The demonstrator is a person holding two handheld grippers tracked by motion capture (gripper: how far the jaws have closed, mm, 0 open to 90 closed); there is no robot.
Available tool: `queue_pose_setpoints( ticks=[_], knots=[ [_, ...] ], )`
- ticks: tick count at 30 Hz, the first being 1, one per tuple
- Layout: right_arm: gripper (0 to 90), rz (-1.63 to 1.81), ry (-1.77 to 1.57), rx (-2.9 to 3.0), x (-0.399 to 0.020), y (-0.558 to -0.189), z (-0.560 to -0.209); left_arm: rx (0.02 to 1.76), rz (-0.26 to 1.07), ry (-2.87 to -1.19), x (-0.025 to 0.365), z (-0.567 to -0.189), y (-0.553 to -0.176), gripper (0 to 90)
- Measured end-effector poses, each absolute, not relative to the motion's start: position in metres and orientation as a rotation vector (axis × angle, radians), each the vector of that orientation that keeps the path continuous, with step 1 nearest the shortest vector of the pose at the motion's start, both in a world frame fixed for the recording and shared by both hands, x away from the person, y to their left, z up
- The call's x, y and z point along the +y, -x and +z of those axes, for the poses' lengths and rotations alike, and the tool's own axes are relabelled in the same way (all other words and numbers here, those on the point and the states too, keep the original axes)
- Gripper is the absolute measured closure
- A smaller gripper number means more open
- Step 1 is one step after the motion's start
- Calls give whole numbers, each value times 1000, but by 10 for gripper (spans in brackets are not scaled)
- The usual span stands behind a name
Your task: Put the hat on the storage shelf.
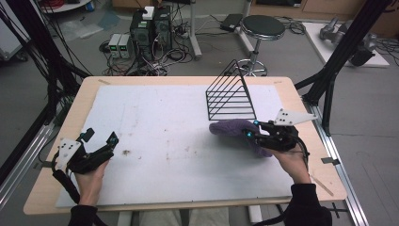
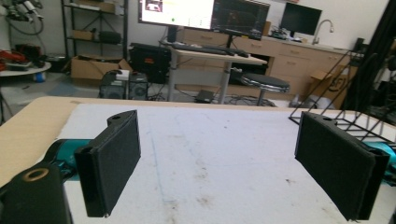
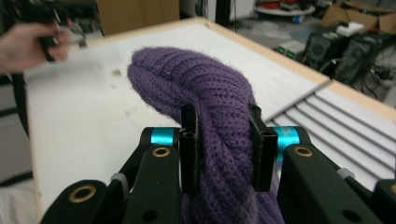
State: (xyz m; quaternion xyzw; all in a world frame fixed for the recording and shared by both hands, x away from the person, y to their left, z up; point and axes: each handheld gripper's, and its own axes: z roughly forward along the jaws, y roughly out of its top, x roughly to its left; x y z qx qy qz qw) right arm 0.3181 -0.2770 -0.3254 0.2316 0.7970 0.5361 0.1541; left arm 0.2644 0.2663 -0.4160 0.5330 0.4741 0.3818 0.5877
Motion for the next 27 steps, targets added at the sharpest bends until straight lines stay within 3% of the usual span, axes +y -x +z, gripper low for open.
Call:
queue_pose_setpoints(
  ticks=[12,27],
  knots=[
    [697,1811,-644,2136,-261,-325,-289,931,783,-1343,246,-406,-268,193],
    [701,1882,-561,2121,-220,-323,-246,790,634,-1411,228,-391,-280,198]
  ],
)
